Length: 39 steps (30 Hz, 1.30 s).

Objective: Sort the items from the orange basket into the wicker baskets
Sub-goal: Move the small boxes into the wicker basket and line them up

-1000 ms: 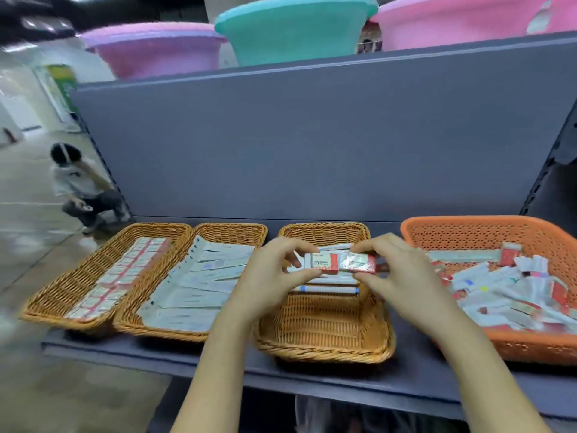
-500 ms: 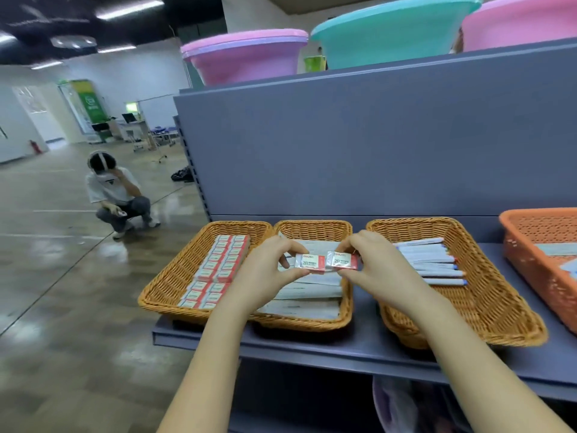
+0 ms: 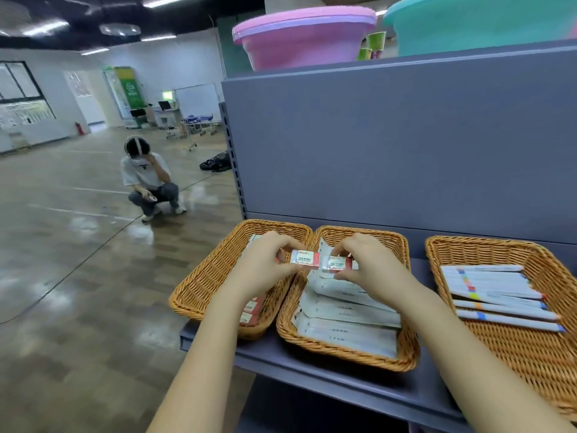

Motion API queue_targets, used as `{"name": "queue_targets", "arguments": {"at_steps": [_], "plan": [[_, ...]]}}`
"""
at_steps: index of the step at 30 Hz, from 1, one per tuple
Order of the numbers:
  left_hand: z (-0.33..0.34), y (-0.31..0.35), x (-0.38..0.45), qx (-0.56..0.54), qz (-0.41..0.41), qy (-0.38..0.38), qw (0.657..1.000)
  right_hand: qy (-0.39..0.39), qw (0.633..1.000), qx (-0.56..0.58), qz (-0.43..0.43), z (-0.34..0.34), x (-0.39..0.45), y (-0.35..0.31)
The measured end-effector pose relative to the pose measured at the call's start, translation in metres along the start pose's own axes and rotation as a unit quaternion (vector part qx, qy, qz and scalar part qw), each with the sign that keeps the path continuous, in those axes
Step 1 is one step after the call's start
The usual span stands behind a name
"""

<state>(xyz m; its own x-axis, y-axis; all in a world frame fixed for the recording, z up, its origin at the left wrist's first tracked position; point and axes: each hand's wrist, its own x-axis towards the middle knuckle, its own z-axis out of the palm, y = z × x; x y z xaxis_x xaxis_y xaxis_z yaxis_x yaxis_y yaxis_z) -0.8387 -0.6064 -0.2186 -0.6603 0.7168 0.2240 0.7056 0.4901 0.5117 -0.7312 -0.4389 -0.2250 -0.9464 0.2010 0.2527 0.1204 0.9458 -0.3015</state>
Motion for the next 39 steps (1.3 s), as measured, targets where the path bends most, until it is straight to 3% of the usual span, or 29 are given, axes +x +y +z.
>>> {"name": "queue_targets", "arguments": {"at_steps": [12, 21, 30, 39], "plan": [[-0.036, -0.077, 0.018, 0.036, 0.011, -0.040, 0.998, -0.001, 1.000, 0.010, 0.023, 0.043, 0.050, -0.056], [-0.052, -0.145, 0.015, 0.127, 0.043, -0.142, 0.981, -0.083, 0.993, -0.032, 0.073, 0.085, 0.070, -0.111], [-0.039, -0.169, 0.015, 0.204, 0.135, -0.176, 0.953, -0.111, 0.982, -0.057, 0.139, 0.113, 0.072, -0.127], [-0.028, -0.168, 0.014, 0.155, 0.175, -0.190, 0.954, -0.091, 0.984, -0.053, 0.143, 0.122, 0.071, -0.127]]}}
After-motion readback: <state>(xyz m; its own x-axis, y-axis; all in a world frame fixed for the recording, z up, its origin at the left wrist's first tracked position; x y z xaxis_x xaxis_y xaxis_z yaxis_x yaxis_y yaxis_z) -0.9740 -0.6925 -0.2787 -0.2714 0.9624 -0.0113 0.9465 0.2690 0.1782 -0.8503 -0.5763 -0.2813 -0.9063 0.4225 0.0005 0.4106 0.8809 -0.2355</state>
